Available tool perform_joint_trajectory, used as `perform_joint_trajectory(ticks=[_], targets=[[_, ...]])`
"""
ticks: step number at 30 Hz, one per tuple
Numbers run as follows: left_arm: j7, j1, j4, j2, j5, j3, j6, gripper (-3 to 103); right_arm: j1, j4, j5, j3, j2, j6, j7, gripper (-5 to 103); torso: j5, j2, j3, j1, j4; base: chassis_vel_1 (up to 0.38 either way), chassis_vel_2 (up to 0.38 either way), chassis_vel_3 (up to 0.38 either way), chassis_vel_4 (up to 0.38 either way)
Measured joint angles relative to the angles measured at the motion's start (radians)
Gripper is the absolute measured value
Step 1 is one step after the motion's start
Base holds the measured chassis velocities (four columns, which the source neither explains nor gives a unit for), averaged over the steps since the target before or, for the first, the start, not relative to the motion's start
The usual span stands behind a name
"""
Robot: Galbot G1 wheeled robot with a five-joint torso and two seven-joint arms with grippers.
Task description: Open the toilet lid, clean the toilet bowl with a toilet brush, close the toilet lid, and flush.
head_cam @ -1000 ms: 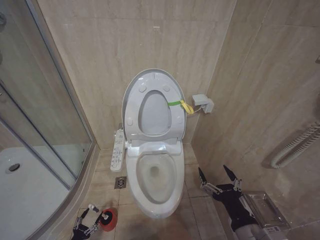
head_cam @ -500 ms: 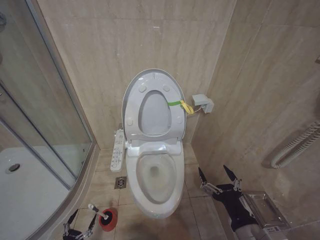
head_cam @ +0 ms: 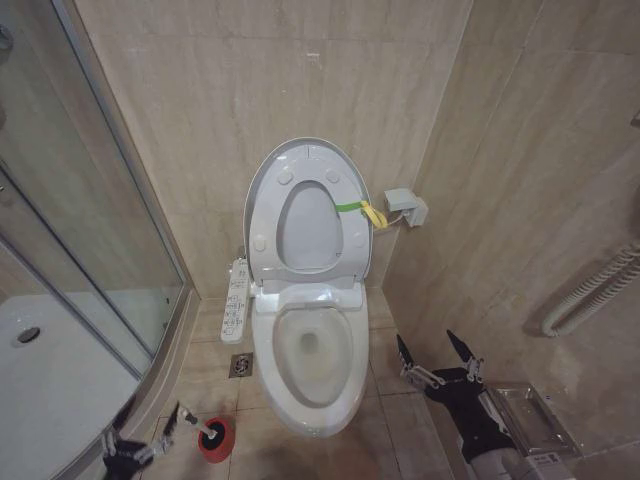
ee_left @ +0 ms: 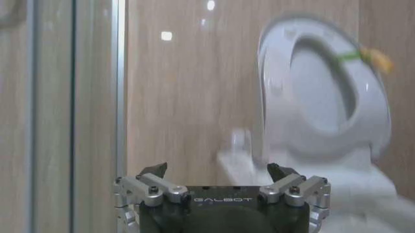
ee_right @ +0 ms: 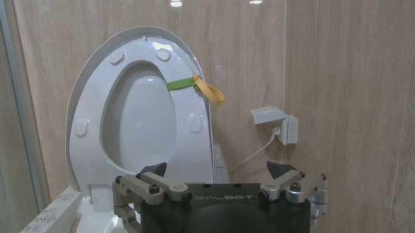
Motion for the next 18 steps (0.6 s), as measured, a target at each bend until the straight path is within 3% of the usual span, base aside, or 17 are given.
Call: perform_joint_trajectory(ticks=[3,5,6,10,11,14,15,18], targets=[[-0.05,0.008,-0.102,0.007,0.01,-0.018,0.056,100,0.0,0.0,0.0,0.0,0.0,0.0,0.0,100,0.0002,0.0,0.0,0.0,0.0,0.0,0.0,0.0,0.0],[-0.143,0.008,-0.217,0.019,0.031,-0.031,0.14,100,0.0,0.0,0.0,0.0,0.0,0.0,0.0,100,0.0001,0.0,0.0,0.0,0.0,0.0,0.0,0.0,0.0],[-0.143,0.008,-0.217,0.019,0.031,-0.031,0.14,100,0.0,0.0,0.0,0.0,0.0,0.0,0.0,100,0.0001,0.0,0.0,0.0,0.0,0.0,0.0,0.0,0.0],[-0.334,0.0,-0.365,0.037,0.069,-0.028,0.316,100,0.0,0.0,0.0,0.0,0.0,0.0,0.0,100,-0.0001,0.0,0.0,0.0,0.0,0.0,0.0,0.0,0.0],[-0.334,0.0,-0.365,0.037,0.069,-0.028,0.316,100,0.0,0.0,0.0,0.0,0.0,0.0,0.0,100,-0.0001,0.0,0.0,0.0,0.0,0.0,0.0,0.0,0.0],[-0.466,0.0,-0.457,0.056,0.067,-0.02,0.472,100,0.0,0.0,0.0,0.0,0.0,0.0,0.0,100,0.0,0.0,0.0,0.0,0.0001,0.0,0.0,0.0,0.0],[-0.466,0.0,-0.457,0.056,0.067,-0.02,0.472,100,0.0,0.0,0.0,0.0,0.0,0.0,0.0,100,0.0,0.0,0.0,0.0,0.0001,0.0,0.0,0.0,0.0],[-0.536,0.002,-0.515,0.087,0.049,-0.029,0.583,100,0.0,0.0,0.0,0.0,0.0,0.0,0.0,100,-0.0001,0.0,0.0,0.0,0.0001,0.0,0.0,0.0,0.0]])
